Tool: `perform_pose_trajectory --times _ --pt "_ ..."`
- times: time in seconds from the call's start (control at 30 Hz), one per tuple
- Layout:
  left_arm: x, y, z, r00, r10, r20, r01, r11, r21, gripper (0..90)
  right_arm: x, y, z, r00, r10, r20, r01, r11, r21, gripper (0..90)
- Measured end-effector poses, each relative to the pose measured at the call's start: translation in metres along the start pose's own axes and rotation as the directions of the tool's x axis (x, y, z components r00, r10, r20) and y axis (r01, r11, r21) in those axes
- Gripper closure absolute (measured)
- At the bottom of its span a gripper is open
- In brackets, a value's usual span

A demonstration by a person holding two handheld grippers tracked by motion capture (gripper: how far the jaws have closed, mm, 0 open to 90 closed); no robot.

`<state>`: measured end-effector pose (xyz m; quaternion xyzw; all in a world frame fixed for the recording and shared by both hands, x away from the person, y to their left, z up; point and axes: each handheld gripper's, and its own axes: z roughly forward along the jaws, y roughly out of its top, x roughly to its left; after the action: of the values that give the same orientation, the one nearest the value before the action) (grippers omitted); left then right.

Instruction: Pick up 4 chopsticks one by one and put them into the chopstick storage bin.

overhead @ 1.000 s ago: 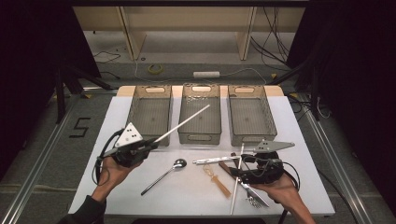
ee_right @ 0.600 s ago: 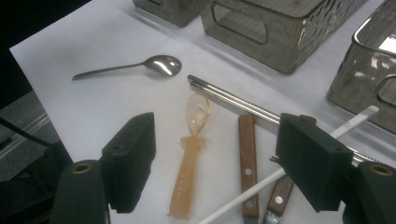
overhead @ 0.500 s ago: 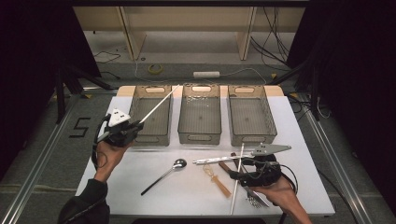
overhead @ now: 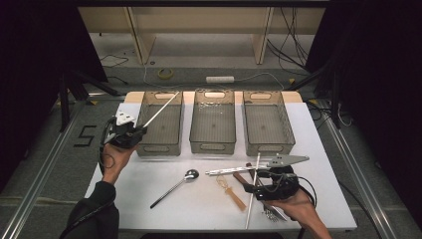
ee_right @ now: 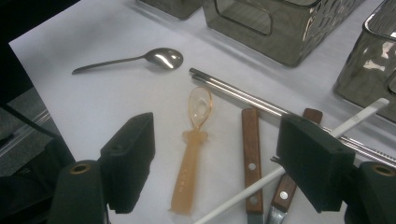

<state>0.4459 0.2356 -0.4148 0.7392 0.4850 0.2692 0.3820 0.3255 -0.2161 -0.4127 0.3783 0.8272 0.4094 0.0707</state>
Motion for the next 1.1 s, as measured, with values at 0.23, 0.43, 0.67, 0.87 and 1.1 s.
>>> perform_pose_trajectory --times 0.23,0.43,0.67,0.87,1.1 --pt "0.002 -0.005 0.012 0.9999 -0.001 -0.014 0.002 0.9993 0.037 82.0 0.000 0.000 0.000 1.0000 0.003 0.004 -0.003 1.000 0.002 29.1" --pt "0.001 -0.005 0.015 0.9999 0.003 -0.012 -0.003 0.9989 0.046 73.5 0.000 0.000 0.001 1.0000 0.004 0.008 -0.004 1.000 0.005 29.1" --pt "-0.003 0.000 0.009 0.9994 -0.025 0.026 0.024 0.9992 0.031 50.5 0.000 0.000 0.000 1.0000 0.002 0.008 -0.002 1.000 0.002 29.1" --pt "-0.015 0.004 -0.004 0.9954 -0.026 0.092 0.028 0.9994 -0.019 31.9 -0.002 -0.001 0.000 0.9992 0.016 0.037 -0.017 1.000 0.016 29.1" --pt "-0.031 0.007 -0.022 0.9854 -0.017 0.170 0.026 0.9982 -0.054 23.3 -0.007 -0.004 0.004 0.9900 0.068 0.124 -0.073 0.997 0.039 32.7"
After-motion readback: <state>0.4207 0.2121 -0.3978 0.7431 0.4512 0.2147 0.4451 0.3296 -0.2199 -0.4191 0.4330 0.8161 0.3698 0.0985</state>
